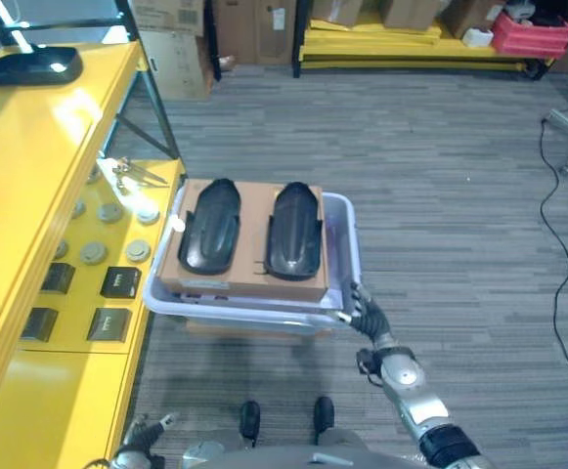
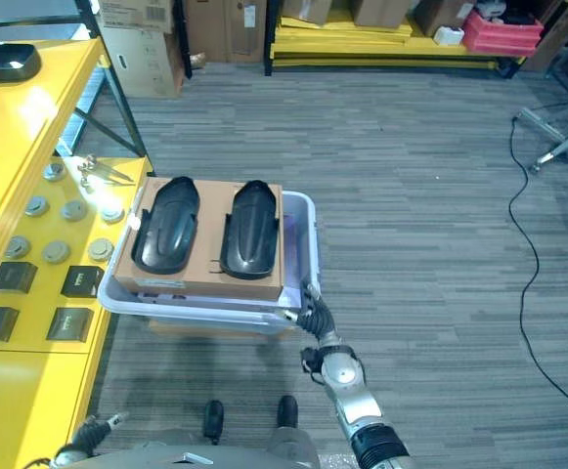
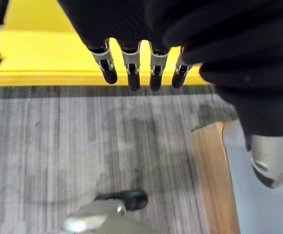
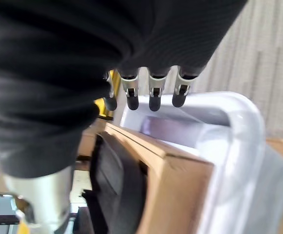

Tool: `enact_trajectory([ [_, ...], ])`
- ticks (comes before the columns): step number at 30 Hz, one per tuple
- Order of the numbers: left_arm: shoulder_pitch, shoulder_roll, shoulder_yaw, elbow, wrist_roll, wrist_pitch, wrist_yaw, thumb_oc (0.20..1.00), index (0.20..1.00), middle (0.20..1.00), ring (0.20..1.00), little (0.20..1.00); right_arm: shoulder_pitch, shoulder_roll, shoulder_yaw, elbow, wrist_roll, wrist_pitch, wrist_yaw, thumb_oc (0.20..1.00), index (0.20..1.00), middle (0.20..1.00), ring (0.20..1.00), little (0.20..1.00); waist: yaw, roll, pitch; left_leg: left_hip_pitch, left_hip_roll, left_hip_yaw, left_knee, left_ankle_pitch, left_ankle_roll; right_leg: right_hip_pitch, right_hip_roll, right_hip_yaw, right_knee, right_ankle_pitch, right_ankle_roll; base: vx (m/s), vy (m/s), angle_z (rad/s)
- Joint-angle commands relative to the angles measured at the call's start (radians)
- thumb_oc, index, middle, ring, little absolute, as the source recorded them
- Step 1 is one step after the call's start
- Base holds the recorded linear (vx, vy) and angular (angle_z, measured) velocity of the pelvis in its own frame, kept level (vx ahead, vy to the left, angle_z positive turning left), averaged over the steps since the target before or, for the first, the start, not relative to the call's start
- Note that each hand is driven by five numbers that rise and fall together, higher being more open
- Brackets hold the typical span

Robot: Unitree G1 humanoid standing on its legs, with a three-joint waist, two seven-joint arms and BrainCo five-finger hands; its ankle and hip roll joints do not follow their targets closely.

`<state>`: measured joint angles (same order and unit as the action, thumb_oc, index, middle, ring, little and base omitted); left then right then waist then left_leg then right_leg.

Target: Move parts from the plastic box to the shelf.

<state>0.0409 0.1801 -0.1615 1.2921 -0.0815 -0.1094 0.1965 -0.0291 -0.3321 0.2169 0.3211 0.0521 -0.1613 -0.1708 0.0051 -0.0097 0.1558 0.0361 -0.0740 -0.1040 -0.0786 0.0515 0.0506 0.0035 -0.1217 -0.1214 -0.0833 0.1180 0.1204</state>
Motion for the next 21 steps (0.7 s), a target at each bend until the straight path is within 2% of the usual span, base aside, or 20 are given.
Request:
enact_trajectory([
  [1,-0.083,0.009,-0.041,0.084,0.064,-0.002,0.012,1.000,1.000,1.000,1.000,1.000,-0.054,-0.042,-0.063,-0.058,-0.096,-0.083,-0.094,1.000,1.000,1.000,1.000,1.000,0.013,0.017,-0.022,-0.034,0.078,-0.047,-0.009,-0.054,-0.071,0.004,-0.002,-0.010,0.004,-0.097,0.030,0.06,-0.015,-0.04],
  [2,-0.074,0.008,-0.044,0.083,0.071,-0.001,0.019,1.000,1.000,1.000,1.000,1.000,-0.081,-0.056,-0.074,-0.076,-0.147,-0.074,-0.138,1.000,1.000,1.000,1.000,1.000,0.021,0.019,-0.019,-0.037,0.078,-0.052,-0.009,-0.054,-0.072,0.006,-0.002,-0.016,0.001,-0.098,0.031,0.06,-0.015,-0.01],
  [5,-0.070,0.013,-0.035,0.087,0.059,0.005,0.036,1.000,1.000,1.000,1.000,1.000,-0.162,-0.059,-0.080,-0.056,-0.167,-0.049,-0.194,1.000,1.000,1.000,1.000,1.000,0.038,0.018,-0.015,-0.046,0.077,-0.059,-0.009,-0.051,-0.073,0.008,-0.004,-0.026,-0.003,-0.097,0.031,0.04,-0.001,0.03],
  [12,-0.098,0.022,-0.023,0.057,-0.020,0.000,0.053,1.000,1.000,1.000,1.000,1.000,-0.349,-0.085,-0.050,0.061,-0.194,0.003,-0.248,1.000,1.000,1.000,1.000,1.000,0.074,0.010,0.008,-0.089,0.070,-0.084,-0.009,-0.037,-0.074,-0.016,-0.008,-0.044,-0.004,-0.090,0.032,-0.01,0.005,0.13],
  [13,-0.125,0.020,-0.060,0.033,-0.044,-0.011,0.067,1.000,1.000,1.000,1.000,1.000,-0.477,-0.105,-0.010,0.180,-0.212,0.035,-0.288,1.000,1.000,1.000,1.000,1.000,0.096,0.005,0.026,-0.121,0.065,-0.095,-0.009,-0.025,-0.074,-0.038,-0.011,-0.050,-0.004,-0.081,0.034,-0.02,0.029,0.29],
  [21,-0.163,0.002,-0.128,0.034,-0.085,-0.011,0.075,1.000,1.000,1.000,1.000,1.000,-0.727,-0.129,0.067,0.481,-0.177,0.083,-0.343,1.000,1.000,1.000,1.000,1.000,0.136,-0.003,0.051,-0.177,0.045,-0.126,-0.009,-0.010,-0.074,-0.071,-0.023,-0.074,-0.004,-0.067,0.041,0.02,0.038,0.17],
])
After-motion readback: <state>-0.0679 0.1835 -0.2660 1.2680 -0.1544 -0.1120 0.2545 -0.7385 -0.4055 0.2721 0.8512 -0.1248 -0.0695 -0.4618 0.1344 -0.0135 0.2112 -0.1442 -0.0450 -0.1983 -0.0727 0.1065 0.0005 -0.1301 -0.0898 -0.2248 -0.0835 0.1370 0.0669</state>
